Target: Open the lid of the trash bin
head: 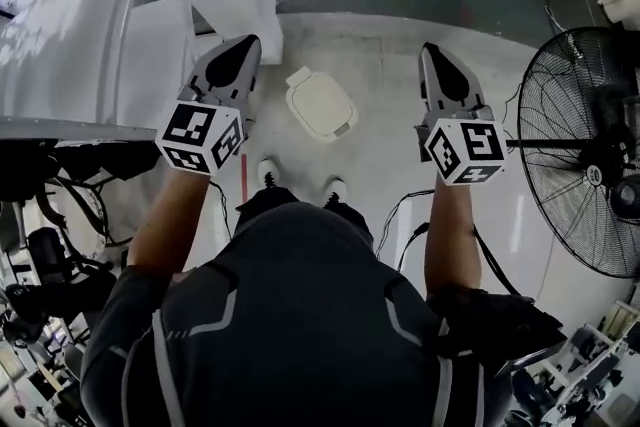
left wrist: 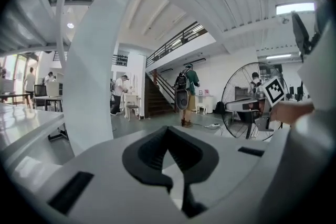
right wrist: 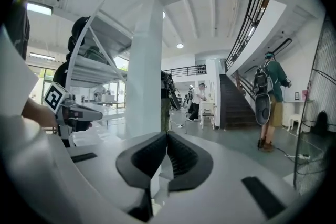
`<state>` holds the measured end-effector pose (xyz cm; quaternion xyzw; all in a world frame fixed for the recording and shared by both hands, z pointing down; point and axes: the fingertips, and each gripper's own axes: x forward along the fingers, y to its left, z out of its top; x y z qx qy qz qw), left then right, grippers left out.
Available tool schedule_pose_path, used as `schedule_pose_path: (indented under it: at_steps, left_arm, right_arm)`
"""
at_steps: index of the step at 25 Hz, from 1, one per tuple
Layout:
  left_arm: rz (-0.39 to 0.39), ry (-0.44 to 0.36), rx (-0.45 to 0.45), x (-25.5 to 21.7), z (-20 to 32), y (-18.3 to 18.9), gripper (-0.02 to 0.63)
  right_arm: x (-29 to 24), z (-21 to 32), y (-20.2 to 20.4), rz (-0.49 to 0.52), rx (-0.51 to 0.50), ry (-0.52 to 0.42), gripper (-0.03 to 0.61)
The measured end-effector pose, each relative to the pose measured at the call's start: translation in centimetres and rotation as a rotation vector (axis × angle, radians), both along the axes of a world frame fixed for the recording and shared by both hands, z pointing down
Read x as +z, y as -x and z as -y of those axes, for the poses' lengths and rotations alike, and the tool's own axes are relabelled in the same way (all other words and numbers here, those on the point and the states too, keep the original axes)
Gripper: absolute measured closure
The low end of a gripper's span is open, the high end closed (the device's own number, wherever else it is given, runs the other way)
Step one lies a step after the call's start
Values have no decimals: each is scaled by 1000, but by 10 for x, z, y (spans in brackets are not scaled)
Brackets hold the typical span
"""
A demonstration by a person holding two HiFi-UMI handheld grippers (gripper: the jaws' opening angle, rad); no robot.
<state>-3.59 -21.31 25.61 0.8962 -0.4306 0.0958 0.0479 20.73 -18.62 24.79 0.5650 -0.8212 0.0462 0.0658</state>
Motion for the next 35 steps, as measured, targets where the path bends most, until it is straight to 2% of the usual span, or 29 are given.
schedule_pose_path:
  at_steps: [4,8,13,18,30,35]
  left_arm:
    - [-12,14,20,9,17,15,606]
    - [-12,65,43,38,38,15,606]
    - [-2,183,75,98,37,11,606]
    - [53,227,30,154,42,11,606]
    - [117,409,91,308,16,0,606]
    - [118,468,44,354,4,9,606]
  right_arm:
    - [10,12,11,-35,24,30,551]
    - [47,32,15,-42,32,94,551]
    - [117,37,15,-28,43,171,551]
    - [185,39,24,-54,2,241,551]
    - [360,21,30,-99,-41,476,549]
    - [423,5,38,-101,-57,559,549]
